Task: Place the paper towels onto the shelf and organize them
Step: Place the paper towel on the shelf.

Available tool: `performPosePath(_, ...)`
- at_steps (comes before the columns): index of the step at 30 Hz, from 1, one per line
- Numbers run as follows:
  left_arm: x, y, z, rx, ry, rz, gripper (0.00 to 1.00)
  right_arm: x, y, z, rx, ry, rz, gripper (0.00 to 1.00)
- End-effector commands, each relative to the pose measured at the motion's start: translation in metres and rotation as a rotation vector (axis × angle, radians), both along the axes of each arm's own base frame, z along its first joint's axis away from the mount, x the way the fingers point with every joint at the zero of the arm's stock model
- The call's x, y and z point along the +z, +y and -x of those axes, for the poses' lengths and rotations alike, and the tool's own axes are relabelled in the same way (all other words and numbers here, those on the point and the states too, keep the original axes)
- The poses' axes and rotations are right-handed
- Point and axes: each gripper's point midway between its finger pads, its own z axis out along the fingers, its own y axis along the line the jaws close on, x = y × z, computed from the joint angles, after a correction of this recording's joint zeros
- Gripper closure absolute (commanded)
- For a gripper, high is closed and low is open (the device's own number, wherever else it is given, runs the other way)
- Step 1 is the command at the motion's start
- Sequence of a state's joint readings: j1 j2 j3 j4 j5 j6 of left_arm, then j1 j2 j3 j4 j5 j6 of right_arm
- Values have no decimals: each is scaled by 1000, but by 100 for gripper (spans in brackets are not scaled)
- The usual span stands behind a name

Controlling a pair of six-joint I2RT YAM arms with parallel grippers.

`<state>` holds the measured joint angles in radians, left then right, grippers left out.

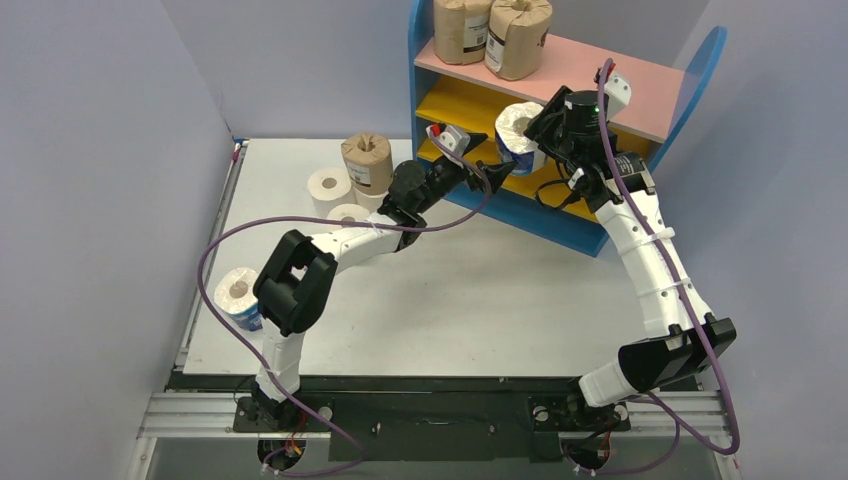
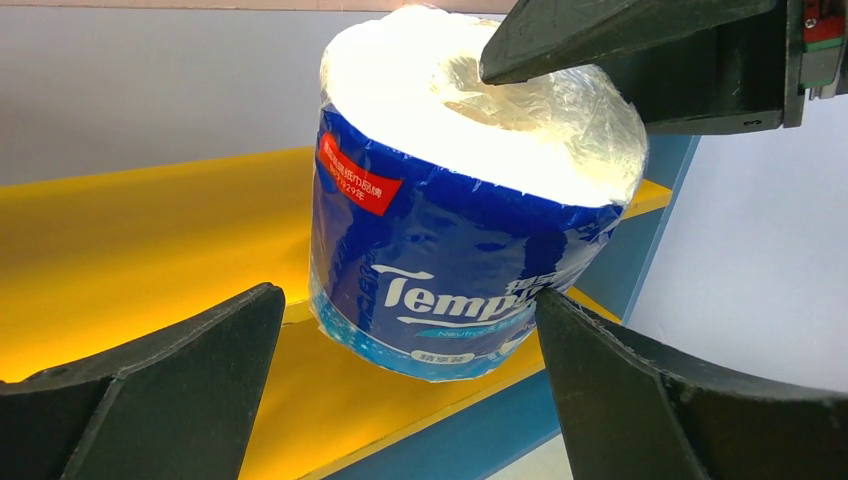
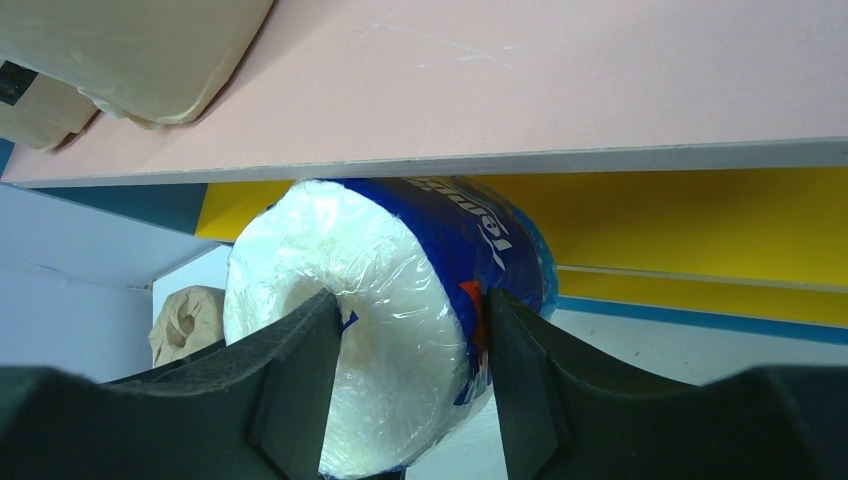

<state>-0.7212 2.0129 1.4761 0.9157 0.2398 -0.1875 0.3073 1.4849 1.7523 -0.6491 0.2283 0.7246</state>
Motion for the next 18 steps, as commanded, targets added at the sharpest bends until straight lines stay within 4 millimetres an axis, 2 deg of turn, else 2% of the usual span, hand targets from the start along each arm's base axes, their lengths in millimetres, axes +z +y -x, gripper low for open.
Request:
performPosePath(1,42,-1,2,5,-76,82,4,39,5,0,18,-106,-64,50)
performPosePath(11,64,0,5,-5,-105,112,3,30,11,0,47,-95,-94,47)
performPosePath(18,80,2,12,-17,-133,136,3,26,8,2,45,-90,-109,43)
